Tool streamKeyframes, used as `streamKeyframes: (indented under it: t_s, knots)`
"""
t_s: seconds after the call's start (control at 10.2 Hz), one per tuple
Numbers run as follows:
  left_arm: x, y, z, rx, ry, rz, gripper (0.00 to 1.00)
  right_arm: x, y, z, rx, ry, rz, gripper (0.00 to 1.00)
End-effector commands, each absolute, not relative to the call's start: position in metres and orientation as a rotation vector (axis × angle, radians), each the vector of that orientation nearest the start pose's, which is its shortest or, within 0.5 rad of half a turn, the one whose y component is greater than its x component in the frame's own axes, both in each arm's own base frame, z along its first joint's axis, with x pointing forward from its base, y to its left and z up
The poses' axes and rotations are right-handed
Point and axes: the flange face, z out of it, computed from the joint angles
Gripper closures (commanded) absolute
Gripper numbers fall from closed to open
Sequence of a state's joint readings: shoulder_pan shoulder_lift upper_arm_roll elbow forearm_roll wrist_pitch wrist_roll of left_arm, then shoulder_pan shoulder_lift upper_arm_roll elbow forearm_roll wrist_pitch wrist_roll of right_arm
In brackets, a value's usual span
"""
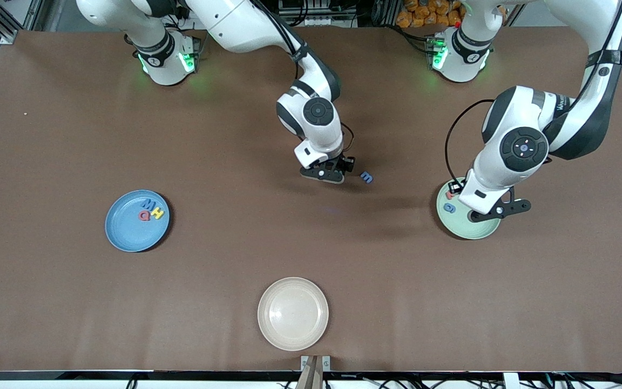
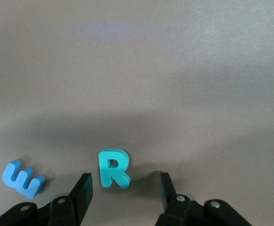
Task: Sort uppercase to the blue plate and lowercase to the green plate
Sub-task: 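Grasp the teal R with the right gripper and carry it to the blue plate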
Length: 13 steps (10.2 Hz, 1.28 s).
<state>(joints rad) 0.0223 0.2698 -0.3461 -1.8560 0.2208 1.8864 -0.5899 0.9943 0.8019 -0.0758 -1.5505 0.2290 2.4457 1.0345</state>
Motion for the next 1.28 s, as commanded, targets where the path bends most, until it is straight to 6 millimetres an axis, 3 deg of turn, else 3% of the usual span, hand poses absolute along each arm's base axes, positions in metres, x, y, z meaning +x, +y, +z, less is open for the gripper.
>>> streamKeyframes:
  t_s: [0.0, 0.2, 0.39, 0.79, 0.89, 0.98, 1.08, 1.18]
  knots:
    - [0.567, -0.162, 0.378, -2.923, -0.241, 0.264, 1.0, 0.432, 0.582, 0.185, -2.976, 0.361, 0.01, 0.34]
    - [0.568, -0.162, 0.381, -2.921, -0.244, 0.261, 1.0, 0.433, 0.586, 0.188, -2.969, 0.358, 0.004, 0.36]
    - [0.563, -0.163, 0.376, -2.895, -0.259, 0.307, 1.0, 0.429, 0.593, 0.184, -2.97, 0.334, -0.001, 0.47]
    - [0.557, -0.158, 0.37, -2.856, -0.26, 0.391, 1.0, 0.434, 0.589, 0.181, -2.976, 0.312, -0.004, 0.5]
    - [0.556, -0.156, 0.37, -2.851, -0.263, 0.399, 1.0, 0.434, 0.589, 0.181, -2.976, 0.31, -0.004, 0.63]
    - [0.553, -0.155, 0.368, -2.836, -0.265, 0.428, 1.0, 0.436, 0.588, 0.182, -2.979, 0.289, -0.008, 0.84]
    - [0.552, -0.152, 0.368, -2.823, -0.272, 0.451, 1.0, 0.438, 0.586, 0.181, -2.981, 0.277, -0.008, 1.0]
    - [0.551, -0.147, 0.367, -2.809, -0.281, 0.472, 1.0, 0.448, 0.58, 0.186, -2.979, 0.254, -0.016, 1.0]
